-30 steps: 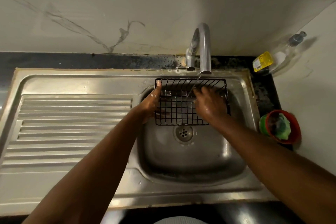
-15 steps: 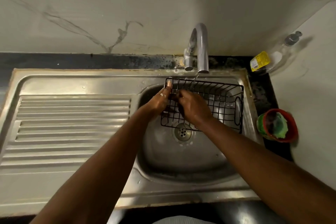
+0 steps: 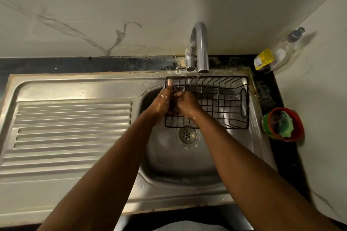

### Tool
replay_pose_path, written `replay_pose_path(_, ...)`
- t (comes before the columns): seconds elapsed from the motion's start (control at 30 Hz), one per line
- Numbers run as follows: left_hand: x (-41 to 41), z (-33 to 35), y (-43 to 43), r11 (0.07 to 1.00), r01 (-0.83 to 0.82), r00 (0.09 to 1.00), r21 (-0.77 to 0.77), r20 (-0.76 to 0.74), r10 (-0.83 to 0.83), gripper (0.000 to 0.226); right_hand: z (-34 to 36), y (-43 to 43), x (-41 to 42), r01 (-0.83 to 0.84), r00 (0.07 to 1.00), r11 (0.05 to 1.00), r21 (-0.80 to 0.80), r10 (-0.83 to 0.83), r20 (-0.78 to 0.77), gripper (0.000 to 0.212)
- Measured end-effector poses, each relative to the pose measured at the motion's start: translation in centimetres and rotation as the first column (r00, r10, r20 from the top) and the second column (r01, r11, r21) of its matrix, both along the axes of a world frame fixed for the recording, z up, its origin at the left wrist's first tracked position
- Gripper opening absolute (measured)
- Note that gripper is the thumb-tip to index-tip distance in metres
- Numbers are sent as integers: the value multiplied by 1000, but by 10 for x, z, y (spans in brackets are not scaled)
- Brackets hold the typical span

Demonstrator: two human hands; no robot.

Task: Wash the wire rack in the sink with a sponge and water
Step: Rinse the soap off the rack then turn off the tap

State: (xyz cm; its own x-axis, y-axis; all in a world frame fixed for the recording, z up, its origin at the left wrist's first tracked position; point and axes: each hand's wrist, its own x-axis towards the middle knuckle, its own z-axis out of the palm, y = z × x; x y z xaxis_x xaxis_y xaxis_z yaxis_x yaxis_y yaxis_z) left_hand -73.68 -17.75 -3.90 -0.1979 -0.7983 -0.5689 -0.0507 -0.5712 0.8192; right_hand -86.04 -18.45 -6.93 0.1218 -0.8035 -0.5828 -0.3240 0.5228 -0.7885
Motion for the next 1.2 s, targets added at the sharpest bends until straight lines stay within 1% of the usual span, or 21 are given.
replay_pose_path(0.07, 12, -8, -7, 999, -23, 999, -45, 33, 24, 79, 4, -1, -14, 81, 957, 988, 133, -114, 268, 26)
replay_pose_path(0.13, 27, -20, -11, 998, -46, 995, -39, 85, 49, 94, 0, -7, -47, 252, 865, 949, 192, -310, 395, 28)
replay_pose_path(0.2, 33, -34, -11, 999, -26, 995, -28, 94, 28, 95, -5, -16, -77, 549, 636, 779, 304, -625, 453, 30)
replay_pose_path(0.23, 34, -36, -9, 999, -11, 994, -40, 108, 16, 89, -6, -18, -84, 612, 538, 707, 355, -701, 468, 31)
replay_pose_path(0.27, 33, -36, -7, 998, -18, 993, -54, 115, 24, 82, -7, -17, -84, 612, 507, 692, 383, -715, 481, 31)
replay_pose_path(0.3, 31, -36, -6, 998, -51, 993, -41, 108, 55, 79, -8, -15, -78, 568, 536, 720, 399, -691, 484, 29)
replay_pose_path(0.37, 20, -42, -8, 997, -76, 994, -15, 71, 77, 91, -8, -8, -57, 404, 624, 802, 439, -593, 509, 29)
replay_pose_path(0.43, 11, -32, -6, 999, -24, 998, 23, 56, 22, 104, -5, 0, -35, 202, 766, 875, 441, -422, 486, 34)
replay_pose_path(0.47, 9, -29, -6, 1000, -7, 998, 18, 59, 6, 100, -4, 0, -28, 104, 830, 896, 431, -317, 459, 37)
replay_pose_path(0.57, 8, -9, -2, 999, -46, 999, -18, 7, 46, 68, 6, -8, -35, -142, 955, 882, 448, 3, 296, 42)
replay_pose_path(0.67, 17, -10, 0, 997, -58, 997, -53, 47, 61, 49, 22, -25, -66, -223, 965, 814, 537, 261, 5, 37)
replay_pose_path(0.7, 21, -10, 2, 996, -71, 996, -55, 52, 74, 47, 27, -29, -75, -169, 939, 851, 497, 293, -181, 40)
replay_pose_path(0.77, 24, -13, 0, 997, -63, 996, -50, 62, 66, 50, 33, -32, -84, -19, 827, 983, 185, 119, -549, 43)
replay_pose_path(0.83, 23, -11, -2, 997, -66, 997, -46, 48, 68, 54, 35, -26, -83, -25, 665, 994, -110, -66, -744, 41)
replay_pose_path(0.87, 21, -9, -4, 996, -80, 996, -50, 35, 82, 56, 34, -22, -78, -95, 598, 986, -140, -56, -800, 37)
replay_pose_path(0.9, 19, -9, -6, 995, -87, 996, -56, 31, 89, 59, 31, -18, -70, -163, 577, 980, -113, 2, -817, 35)
replay_pose_path(0.93, 16, -9, -8, 994, -78, 996, -73, 34, 80, 63, 24, -17, -61, -219, 615, 974, -51, 98, -782, 33)
replay_pose_path(1.0, 11, -10, -7, 993, -62, 996, -103, 57, 68, 67, 13, -15, -39, -329, 750, 939, 98, 323, -577, 23)
replay_pose_path(1.07, 6, -11, -2, 995, -19, 997, -96, 73, 26, 68, 13, -12, -16, -404, 823, 901, 159, 434, -366, 16)
replay_pose_path(1.13, 4, -12, 2, 997, 41, 996, -69, 79, -35, 71, 17, -9, -4, -329, 931, 927, 181, 350, -102, 25)
replay_pose_path(1.2, 10, -13, -1, 996, 28, 996, -82, 82, -21, 64, 15, -7, -14, -169, 978, 959, 229, 134, 159, 34)
